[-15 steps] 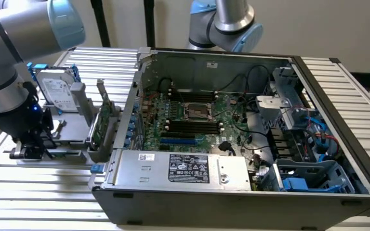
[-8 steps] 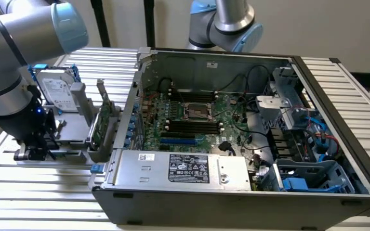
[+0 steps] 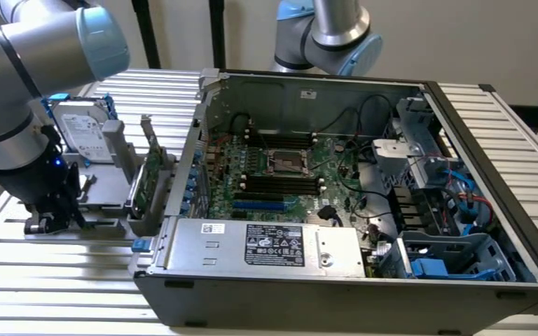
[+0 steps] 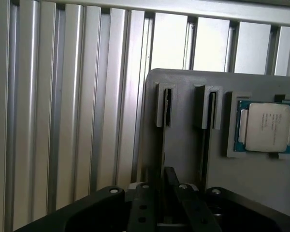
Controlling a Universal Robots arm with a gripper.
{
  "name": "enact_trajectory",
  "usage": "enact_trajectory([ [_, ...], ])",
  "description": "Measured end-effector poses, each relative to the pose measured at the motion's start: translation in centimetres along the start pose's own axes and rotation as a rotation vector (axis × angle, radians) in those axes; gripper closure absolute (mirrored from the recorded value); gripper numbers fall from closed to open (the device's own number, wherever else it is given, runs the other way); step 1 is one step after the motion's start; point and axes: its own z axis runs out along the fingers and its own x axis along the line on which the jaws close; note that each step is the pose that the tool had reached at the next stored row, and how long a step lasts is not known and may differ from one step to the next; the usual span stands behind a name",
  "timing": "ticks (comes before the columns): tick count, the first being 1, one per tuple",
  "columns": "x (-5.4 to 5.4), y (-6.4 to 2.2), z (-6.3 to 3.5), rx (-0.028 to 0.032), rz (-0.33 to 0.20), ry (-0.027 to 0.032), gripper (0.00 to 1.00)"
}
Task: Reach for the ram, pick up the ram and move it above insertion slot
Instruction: 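Pick up the ram and move it above insertion slot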
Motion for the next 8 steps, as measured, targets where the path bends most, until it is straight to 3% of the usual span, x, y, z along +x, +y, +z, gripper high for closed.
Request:
enact_trajectory([
  [1, 0.01, -0.01, 0.00, -0.0022, 0.000, 0.0001, 0.84],
  [4, 0.00, -0.03, 0.00, -0.0082, 0.003, -0.0004, 0.87],
  [8, 0.01, -0.05, -0.01, -0.0093, 0.003, -0.0004, 0.87],
])
